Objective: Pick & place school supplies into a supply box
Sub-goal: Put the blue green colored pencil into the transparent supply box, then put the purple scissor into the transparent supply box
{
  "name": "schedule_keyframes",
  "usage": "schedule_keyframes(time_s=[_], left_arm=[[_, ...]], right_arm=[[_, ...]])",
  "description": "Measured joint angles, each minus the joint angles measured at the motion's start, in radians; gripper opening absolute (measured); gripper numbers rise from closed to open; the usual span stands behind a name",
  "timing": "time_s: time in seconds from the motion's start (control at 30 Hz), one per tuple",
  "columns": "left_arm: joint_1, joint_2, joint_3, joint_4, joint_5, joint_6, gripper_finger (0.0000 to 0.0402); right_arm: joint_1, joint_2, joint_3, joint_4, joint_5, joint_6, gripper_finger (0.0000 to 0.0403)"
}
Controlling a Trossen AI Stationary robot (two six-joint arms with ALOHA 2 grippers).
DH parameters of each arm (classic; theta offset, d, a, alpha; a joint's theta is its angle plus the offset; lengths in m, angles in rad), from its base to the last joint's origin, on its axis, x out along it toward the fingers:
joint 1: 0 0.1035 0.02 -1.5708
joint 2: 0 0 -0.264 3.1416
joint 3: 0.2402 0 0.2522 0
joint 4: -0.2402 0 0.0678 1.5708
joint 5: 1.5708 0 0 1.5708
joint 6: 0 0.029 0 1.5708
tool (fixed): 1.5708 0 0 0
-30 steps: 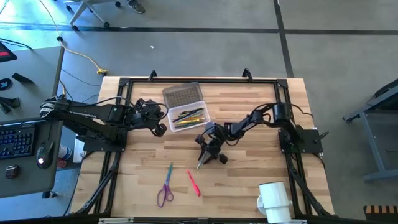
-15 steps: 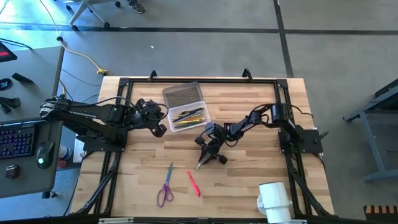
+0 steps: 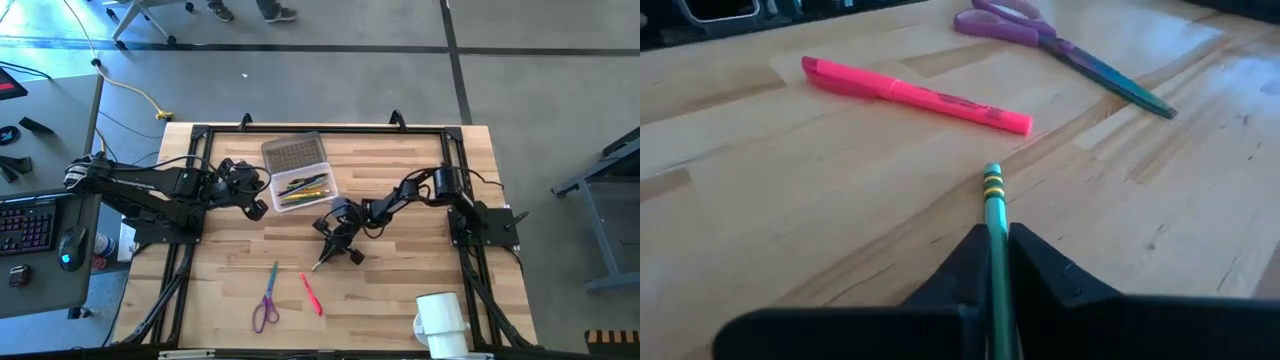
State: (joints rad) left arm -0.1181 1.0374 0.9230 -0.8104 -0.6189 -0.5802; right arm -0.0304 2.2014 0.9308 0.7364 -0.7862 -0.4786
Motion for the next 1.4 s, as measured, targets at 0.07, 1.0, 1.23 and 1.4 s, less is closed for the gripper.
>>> schedule_keyframes(time_s=[0.07,1.0,1.23,1.4], left_arm=[[0.000,0.000,0.000,0.000,0.000,0.001,0.0050],[0.000,0.000,0.000,-0.003,0.001,0.015,0.0050],[0.000,0.051,0.000,-0.006,0.222,-0.181,0.0050],[-0.001,0.126,-0.001,-0.010,0.570,-0.201,0.0050]], right_arm=[[-0.001,0.005,0.001,0.087,0.021,0.049,0.0014],[-0.294,-0.002,0.513,-0.693,0.424,0.052,0.0012],[-0.262,-0.002,0.493,-0.631,0.489,0.033,0.0063],[-0.240,-0.002,0.493,-0.589,0.493,0.029,0.0091]])
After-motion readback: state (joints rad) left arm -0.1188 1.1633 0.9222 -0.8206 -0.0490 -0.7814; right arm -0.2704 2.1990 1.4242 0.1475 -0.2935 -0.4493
